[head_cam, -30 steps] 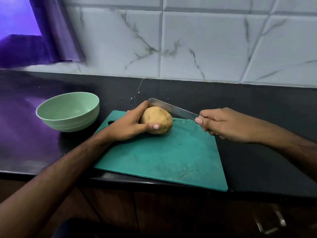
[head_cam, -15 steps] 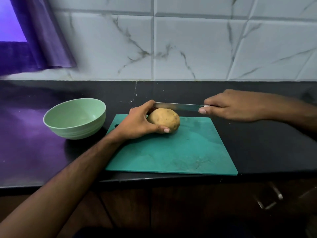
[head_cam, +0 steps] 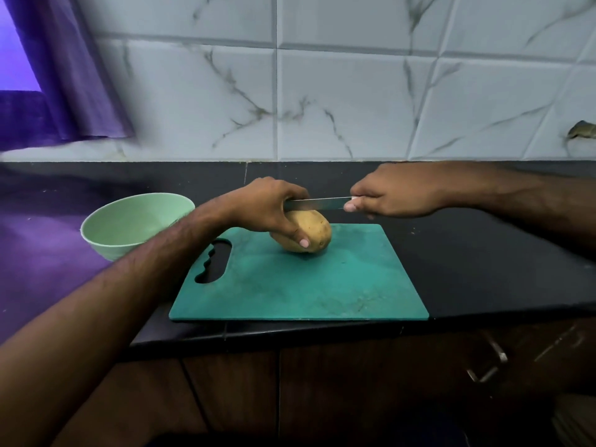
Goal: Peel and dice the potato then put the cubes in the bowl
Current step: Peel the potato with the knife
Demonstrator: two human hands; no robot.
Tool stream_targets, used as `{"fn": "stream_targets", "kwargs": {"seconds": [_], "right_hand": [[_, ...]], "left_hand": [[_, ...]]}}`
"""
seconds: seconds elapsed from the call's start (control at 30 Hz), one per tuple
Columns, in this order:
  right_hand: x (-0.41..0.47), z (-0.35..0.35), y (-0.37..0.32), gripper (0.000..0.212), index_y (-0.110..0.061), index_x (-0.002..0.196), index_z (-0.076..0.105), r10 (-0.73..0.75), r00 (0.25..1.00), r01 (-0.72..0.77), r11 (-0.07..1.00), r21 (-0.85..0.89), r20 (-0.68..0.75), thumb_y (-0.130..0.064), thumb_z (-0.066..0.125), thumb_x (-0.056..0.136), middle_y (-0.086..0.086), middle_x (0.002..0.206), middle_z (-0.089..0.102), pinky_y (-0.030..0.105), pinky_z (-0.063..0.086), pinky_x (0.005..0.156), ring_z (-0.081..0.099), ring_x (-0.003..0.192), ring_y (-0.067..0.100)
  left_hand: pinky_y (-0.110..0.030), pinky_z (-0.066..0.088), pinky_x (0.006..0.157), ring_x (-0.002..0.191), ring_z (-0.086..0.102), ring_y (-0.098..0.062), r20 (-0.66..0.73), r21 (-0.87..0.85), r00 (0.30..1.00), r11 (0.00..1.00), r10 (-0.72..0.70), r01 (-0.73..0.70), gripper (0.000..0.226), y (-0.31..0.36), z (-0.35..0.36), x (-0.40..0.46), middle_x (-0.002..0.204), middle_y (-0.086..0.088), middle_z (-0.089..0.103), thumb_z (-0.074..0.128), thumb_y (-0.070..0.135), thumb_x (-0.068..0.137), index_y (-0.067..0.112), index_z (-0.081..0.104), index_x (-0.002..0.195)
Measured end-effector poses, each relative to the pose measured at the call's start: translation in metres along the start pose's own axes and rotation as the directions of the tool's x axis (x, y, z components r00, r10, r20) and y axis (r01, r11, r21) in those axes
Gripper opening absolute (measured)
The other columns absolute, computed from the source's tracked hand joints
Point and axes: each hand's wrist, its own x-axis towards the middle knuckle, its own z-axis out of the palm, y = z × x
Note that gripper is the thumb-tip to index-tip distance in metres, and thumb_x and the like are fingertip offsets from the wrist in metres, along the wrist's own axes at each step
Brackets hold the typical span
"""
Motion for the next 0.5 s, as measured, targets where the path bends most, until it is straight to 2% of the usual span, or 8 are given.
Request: {"fn": "stream_targets", "kwargs": {"seconds": [0.07, 0.2, 0.37, 0.5], "right_hand": [[0.004, 0.004, -0.004, 0.04, -0.021, 0.078, 0.053, -0.011, 1.0, 0.011, 1.0, -0.014, -0.014, -0.047, 0.041, 0.107, -0.009, 0.068, 0.054, 0.019, 0.03, 0.057, 0.049, 0.063, 0.003], [0.01, 0.012, -0.006, 0.041, -0.023, 0.075, 0.045, -0.017, 0.997, 0.014, 0.999, -0.05, -0.071, -0.049, 0.04, 0.107, -0.005, 0.07, 0.051, 0.027, 0.031, 0.056, 0.046, 0.061, 0.006], [0.011, 0.015, -0.006, 0.043, -0.019, 0.076, 0.045, -0.009, 0.997, 0.009, 1.0, -0.012, -0.071, -0.049, 0.04, 0.106, -0.004, 0.069, 0.051, 0.029, 0.031, 0.055, 0.045, 0.059, 0.008], [0.014, 0.016, -0.003, 0.043, -0.018, 0.08, 0.048, -0.008, 0.997, 0.009, 1.0, 0.0, -0.079, -0.05, 0.039, 0.106, -0.002, 0.069, 0.052, 0.032, 0.033, 0.056, 0.047, 0.06, 0.01]], "left_hand": [[-0.026, 0.039, 0.059, 0.068, 0.055, -0.004, 0.015, -0.036, 1.0, 0.999, -0.001, 0.002, 0.055, 0.0, 0.0, 0.003, 0.078, 0.009, 0.062, 0.089, 0.061, 0.061, 0.026, 0.062, 0.093], [-0.034, 0.046, 0.063, 0.072, 0.057, -0.01, 0.013, 0.011, 1.0, 1.0, 0.007, -0.007, 0.062, -0.002, -0.001, 0.005, 0.081, 0.006, 0.064, 0.09, 0.062, 0.059, 0.02, 0.063, 0.097], [-0.021, 0.032, 0.052, 0.061, 0.048, -0.002, 0.01, 0.007, 1.0, 1.0, 0.013, -0.014, 0.052, -0.006, -0.003, 0.006, 0.068, 0.01, 0.054, 0.092, 0.059, 0.058, 0.029, 0.054, 0.078], [-0.022, 0.031, 0.051, 0.059, 0.045, -0.004, 0.024, -0.012, 0.999, 0.999, 0.032, -0.032, 0.053, -0.007, -0.003, 0.007, 0.066, 0.01, 0.051, 0.093, 0.055, 0.059, 0.029, 0.051, 0.075]]}}
